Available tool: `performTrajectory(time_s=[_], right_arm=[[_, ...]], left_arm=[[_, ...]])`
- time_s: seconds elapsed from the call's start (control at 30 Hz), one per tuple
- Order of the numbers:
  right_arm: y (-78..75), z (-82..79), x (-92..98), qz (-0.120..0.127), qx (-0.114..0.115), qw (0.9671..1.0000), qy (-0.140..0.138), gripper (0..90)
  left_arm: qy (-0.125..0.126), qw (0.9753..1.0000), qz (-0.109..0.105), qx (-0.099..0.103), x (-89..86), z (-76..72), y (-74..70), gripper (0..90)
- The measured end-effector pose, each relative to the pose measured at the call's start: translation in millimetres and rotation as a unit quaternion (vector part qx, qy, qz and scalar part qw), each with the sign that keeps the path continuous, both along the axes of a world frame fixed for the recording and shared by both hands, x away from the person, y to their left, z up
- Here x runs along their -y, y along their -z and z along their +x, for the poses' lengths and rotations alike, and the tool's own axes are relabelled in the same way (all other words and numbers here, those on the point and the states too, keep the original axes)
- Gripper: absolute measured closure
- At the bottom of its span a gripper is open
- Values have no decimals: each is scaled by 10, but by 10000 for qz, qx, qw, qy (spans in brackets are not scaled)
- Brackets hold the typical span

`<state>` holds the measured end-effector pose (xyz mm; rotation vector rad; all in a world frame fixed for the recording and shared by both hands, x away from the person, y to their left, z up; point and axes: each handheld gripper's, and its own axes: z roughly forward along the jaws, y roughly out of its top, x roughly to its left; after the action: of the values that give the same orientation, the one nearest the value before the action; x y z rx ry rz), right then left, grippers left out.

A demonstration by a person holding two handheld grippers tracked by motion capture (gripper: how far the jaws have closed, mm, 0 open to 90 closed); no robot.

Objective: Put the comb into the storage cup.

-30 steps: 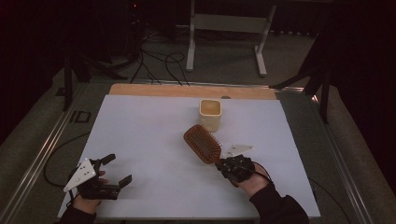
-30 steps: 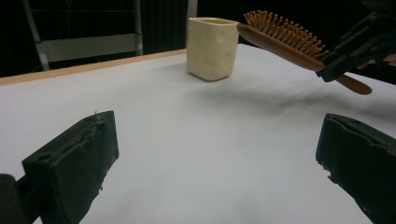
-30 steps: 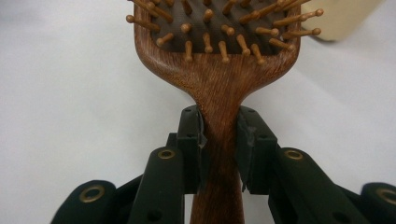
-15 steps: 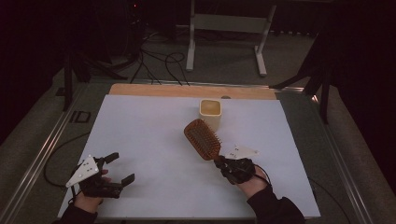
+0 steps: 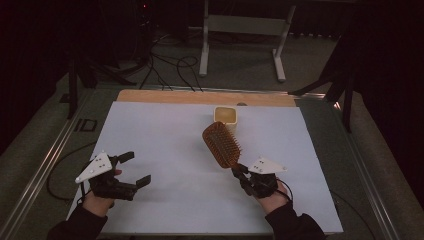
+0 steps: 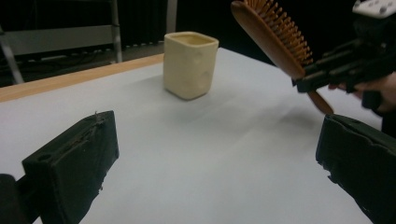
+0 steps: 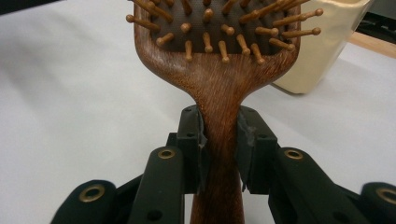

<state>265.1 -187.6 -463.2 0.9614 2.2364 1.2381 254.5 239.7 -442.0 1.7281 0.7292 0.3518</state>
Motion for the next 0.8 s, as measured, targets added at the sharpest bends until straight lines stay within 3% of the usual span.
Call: performTrajectory(time_s=[0.3,0.57,0.8], right_arm=[[21,1,24,54,-23,10000,63,729],[-1,2,54,97,-5,9999,101,729],[-20,-4,63,117,46,9998,119,729]], left_arm=[[259,9995,-39,-181,242,158,-214,1],[465,9985,60,-298,506,292,-365,1],[555,9968,-127,-557,704,431,-495,1]])
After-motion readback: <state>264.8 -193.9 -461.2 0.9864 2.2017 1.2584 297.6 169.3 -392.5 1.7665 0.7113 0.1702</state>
